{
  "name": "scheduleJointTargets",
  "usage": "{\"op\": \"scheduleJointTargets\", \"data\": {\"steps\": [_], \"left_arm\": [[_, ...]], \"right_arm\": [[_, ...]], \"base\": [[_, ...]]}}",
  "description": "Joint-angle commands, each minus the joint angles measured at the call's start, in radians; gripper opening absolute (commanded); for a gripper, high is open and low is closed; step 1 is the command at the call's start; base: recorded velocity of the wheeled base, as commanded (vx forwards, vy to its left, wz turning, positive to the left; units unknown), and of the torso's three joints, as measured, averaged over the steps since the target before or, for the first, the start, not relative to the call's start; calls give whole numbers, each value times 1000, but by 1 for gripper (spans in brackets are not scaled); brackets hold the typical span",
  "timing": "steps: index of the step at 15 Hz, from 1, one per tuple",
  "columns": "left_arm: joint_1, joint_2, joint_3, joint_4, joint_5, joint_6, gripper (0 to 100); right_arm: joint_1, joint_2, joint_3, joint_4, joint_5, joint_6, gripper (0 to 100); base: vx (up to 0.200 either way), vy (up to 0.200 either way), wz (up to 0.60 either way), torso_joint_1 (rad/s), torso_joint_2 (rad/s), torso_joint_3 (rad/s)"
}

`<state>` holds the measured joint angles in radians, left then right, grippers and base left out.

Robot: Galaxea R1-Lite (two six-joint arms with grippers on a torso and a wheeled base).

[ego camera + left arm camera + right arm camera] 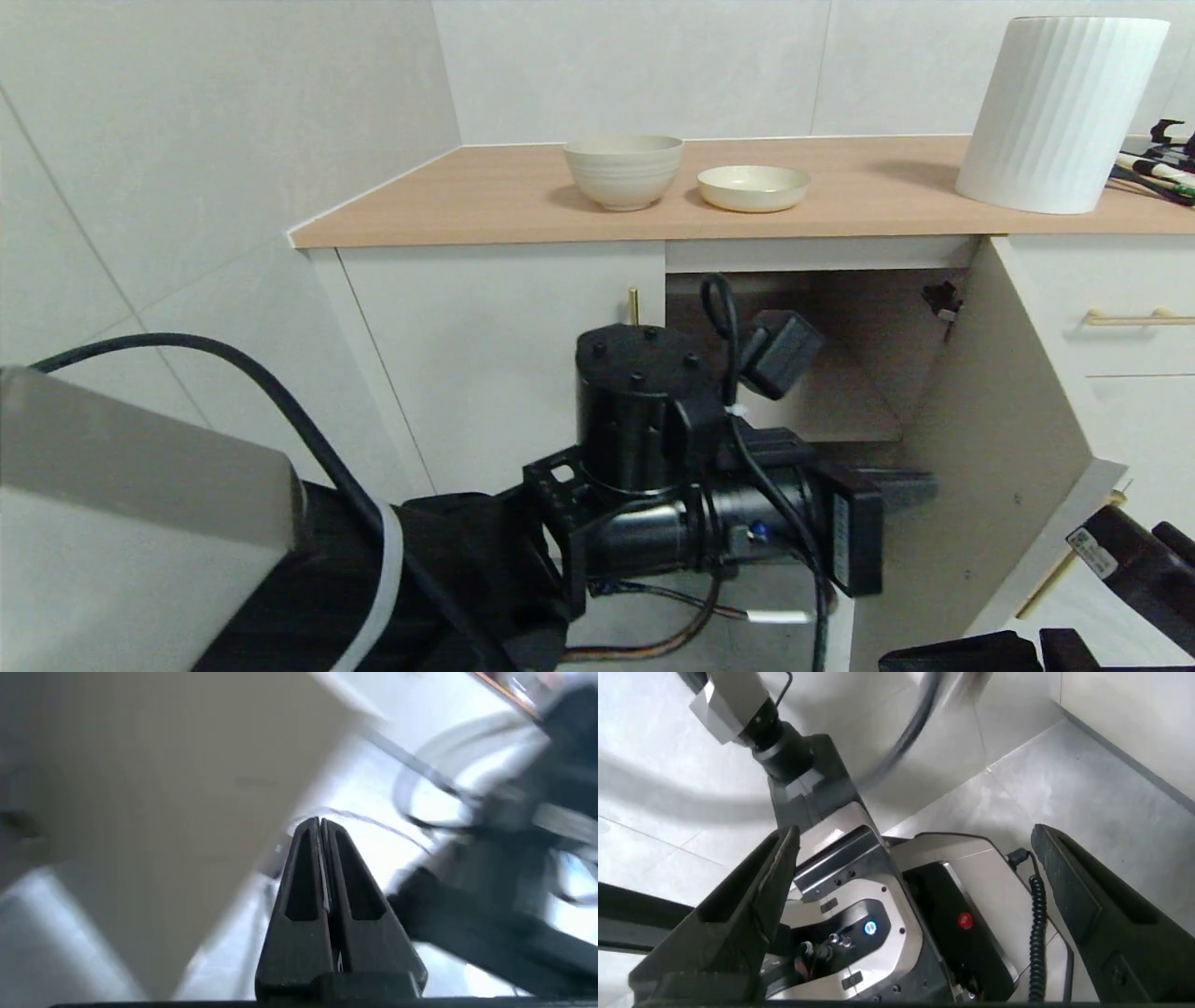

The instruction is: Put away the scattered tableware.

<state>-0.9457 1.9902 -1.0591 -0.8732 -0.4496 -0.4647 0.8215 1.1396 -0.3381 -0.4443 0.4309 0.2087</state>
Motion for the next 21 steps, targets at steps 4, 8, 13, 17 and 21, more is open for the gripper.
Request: {"op": "scheduleJointTargets", "data": {"steps": [4, 8, 13, 17, 21], "left_arm": [[183, -47, 39, 2, 8, -2, 0], [334, -232, 234, 25, 11, 43, 0], [533, -524, 352, 339, 20, 202, 0], [567, -648, 350, 519, 22, 202, 0], [585, -683, 354, 530, 48, 202, 0]], "right_arm": [[2, -4, 1, -1, 0, -2, 100], [1, 80, -59, 1, -103, -2, 100], [-62, 212, -263, 68, -282, 3, 100], [-212, 290, -513, 259, -285, 3, 100], [-252, 371, -648, 349, -310, 11, 100]], "base": [[0, 0, 0, 0, 0, 0], [0, 0, 0, 0, 0, 0], [0, 0, 0, 0, 0, 0], [0, 0, 0, 0, 0, 0], [0, 0, 0, 0, 0, 0]]}}
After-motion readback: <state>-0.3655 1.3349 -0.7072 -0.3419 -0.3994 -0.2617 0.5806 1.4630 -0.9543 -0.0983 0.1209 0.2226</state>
